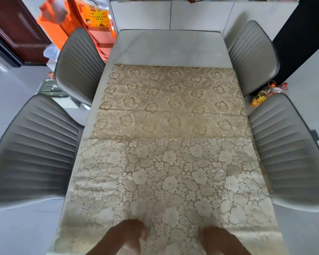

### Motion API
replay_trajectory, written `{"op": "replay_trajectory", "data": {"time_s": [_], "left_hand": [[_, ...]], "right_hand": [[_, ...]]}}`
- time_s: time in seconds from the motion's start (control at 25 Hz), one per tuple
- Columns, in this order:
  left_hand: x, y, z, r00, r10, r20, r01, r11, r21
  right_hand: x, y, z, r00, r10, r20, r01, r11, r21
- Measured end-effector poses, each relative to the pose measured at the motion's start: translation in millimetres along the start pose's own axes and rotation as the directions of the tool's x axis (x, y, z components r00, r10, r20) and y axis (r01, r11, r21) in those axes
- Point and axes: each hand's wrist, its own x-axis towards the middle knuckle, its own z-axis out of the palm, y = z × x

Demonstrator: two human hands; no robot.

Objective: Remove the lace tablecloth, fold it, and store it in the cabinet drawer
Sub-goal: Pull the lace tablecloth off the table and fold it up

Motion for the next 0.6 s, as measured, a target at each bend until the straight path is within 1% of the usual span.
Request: {"op": "replay_trajectory", "data": {"time_s": [0.04, 0.08, 0.12, 0.16, 0.2, 0.24, 0.28, 0.32, 0.4, 0.48, 0.52, 0.6], "left_hand": [[-0.1, -4.7, -10.5, 0.996, -0.013, -0.084, 0.004, 0.995, -0.101], [0.9, -10.3, -27.8, 0.978, -0.042, -0.203, 0.009, 0.986, -0.164], [3.6, -16.1, -48.8, 0.939, -0.084, -0.333, 0.017, 0.980, -0.199], [7.6, -22.1, -72.5, 0.885, -0.132, -0.446, 0.031, 0.974, -0.226], [14.1, -28.2, -99.1, 0.827, -0.175, -0.534, 0.049, 0.969, -0.242], [21.8, -34.4, -125.0, 0.782, -0.209, -0.587, 0.071, 0.966, -0.248], [31.6, -40.6, -148.6, 0.744, -0.228, -0.627, 0.101, 0.967, -0.232], [41.8, -47.0, -168.8, 0.718, -0.239, -0.654, 0.145, 0.970, -0.195], [59.2, -61.6, -195.9, 0.679, -0.224, -0.699, 0.229, 0.969, -0.087], [74.5, -78.6, -209.6, 0.660, -0.215, -0.720, 0.271, 0.962, -0.039], [78.5, -86.2, -212.4, 0.653, -0.211, -0.727, 0.282, 0.959, -0.025], [80.6, -96.8, -215.7, 0.648, -0.179, -0.740, 0.285, 0.958, 0.017]], "right_hand": [[-2.0, 3.5, -13.7, 0.999, -0.031, -0.017, 0.031, 0.999, 0.034], [-4.3, 9.1, -31.5, 0.992, -0.038, -0.120, 0.049, 0.994, 0.096], [-5.8, 16.1, -52.9, 0.963, 0.000, -0.269, 0.050, 0.983, 0.179], [-4.4, 24.1, -76.8, 0.901, 0.070, -0.428, 0.045, 0.967, 0.252], [-0.3, 32.2, -102.4, 0.819, 0.133, -0.558, 0.047, 0.954, 0.297], [7.8, 40.6, -126.5, 0.738, 0.179, -0.650, 0.050, 0.947, 0.318], [18.8, 48.4, -148.0, 0.672, 0.210, -0.711, 0.046, 0.945, 0.323], [30.3, 55.2, -165.9, 0.630, 0.222, -0.744, 0.033, 0.950, 0.312], [49.9, 66.2, -188.6, 0.623, 0.235, -0.746, -0.048, 0.964, 0.263], [69.5, 78.1, -200.2, 0.653, 0.240, -0.718, -0.108, 0.968, 0.226], [75.8, 84.4, -203.4, 0.676, 0.236, -0.698, -0.100, 0.968, 0.230], [81.3, 95.7, -208.7, 0.713, 0.213, -0.668, -0.033, 0.962, 0.271]]}}
